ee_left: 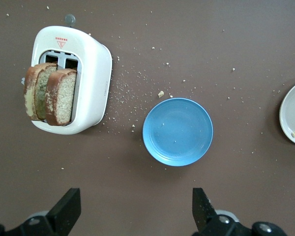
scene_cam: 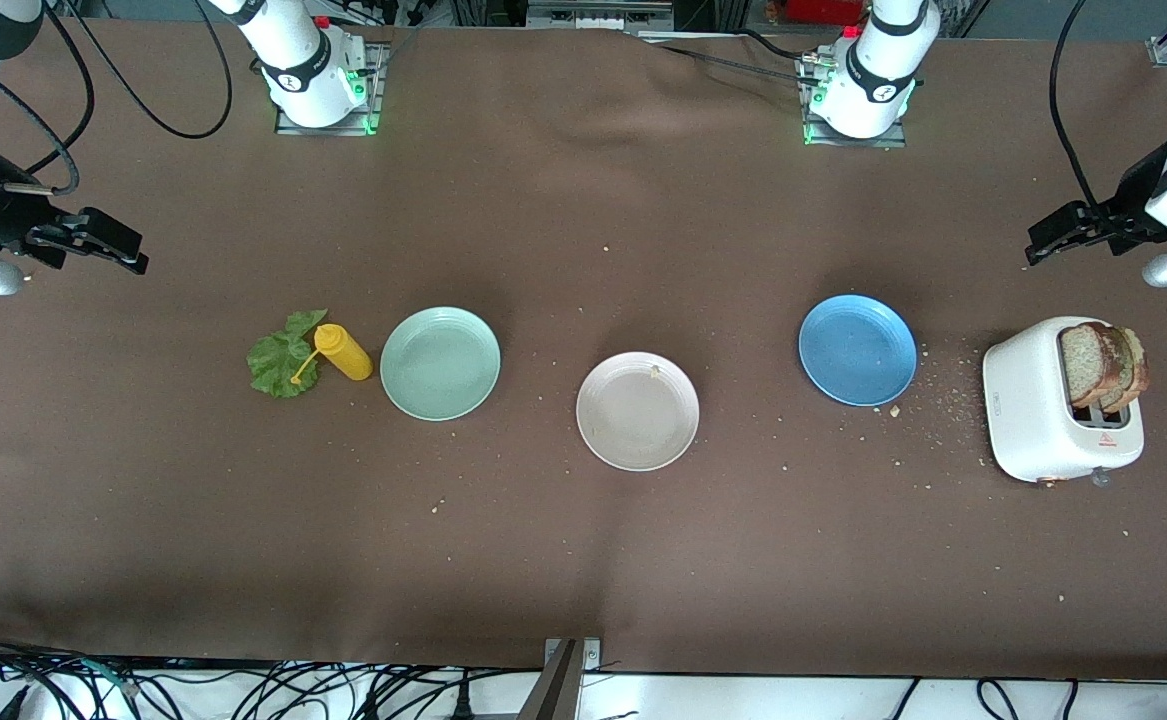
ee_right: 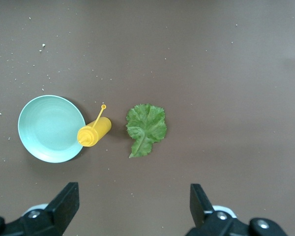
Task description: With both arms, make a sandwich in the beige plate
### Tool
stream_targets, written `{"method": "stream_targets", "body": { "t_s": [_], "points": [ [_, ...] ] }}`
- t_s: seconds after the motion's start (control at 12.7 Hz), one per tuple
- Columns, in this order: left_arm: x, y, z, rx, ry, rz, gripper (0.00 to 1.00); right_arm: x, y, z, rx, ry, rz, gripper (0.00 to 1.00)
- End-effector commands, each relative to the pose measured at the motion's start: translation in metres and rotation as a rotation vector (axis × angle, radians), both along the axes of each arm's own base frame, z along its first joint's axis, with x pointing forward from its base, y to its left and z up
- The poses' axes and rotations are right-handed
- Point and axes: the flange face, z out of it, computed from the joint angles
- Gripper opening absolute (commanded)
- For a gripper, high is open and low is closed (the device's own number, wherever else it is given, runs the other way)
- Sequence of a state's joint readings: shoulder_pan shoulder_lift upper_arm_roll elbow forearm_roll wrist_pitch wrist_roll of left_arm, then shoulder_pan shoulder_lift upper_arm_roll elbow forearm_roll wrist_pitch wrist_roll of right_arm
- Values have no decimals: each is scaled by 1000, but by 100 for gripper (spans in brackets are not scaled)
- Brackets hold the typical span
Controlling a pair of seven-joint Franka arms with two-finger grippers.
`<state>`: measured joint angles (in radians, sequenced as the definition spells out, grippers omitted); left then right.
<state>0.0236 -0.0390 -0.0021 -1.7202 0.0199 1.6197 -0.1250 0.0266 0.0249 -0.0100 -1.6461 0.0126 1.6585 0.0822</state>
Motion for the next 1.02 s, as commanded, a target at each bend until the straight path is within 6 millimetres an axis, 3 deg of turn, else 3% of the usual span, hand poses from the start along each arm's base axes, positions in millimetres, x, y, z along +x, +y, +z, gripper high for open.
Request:
{"method": "stream_targets", "body": {
  "t_s": [0.0, 0.95],
  "points": [
    [3, -4, 5, -50, -11, -22, 100, -1, -1, 5, -6, -11, -15, 100],
    [3, -5, 4, -63, -10, -23, 100, -2, 0, 5, -6, -5, -10, 100]
  ]
}}
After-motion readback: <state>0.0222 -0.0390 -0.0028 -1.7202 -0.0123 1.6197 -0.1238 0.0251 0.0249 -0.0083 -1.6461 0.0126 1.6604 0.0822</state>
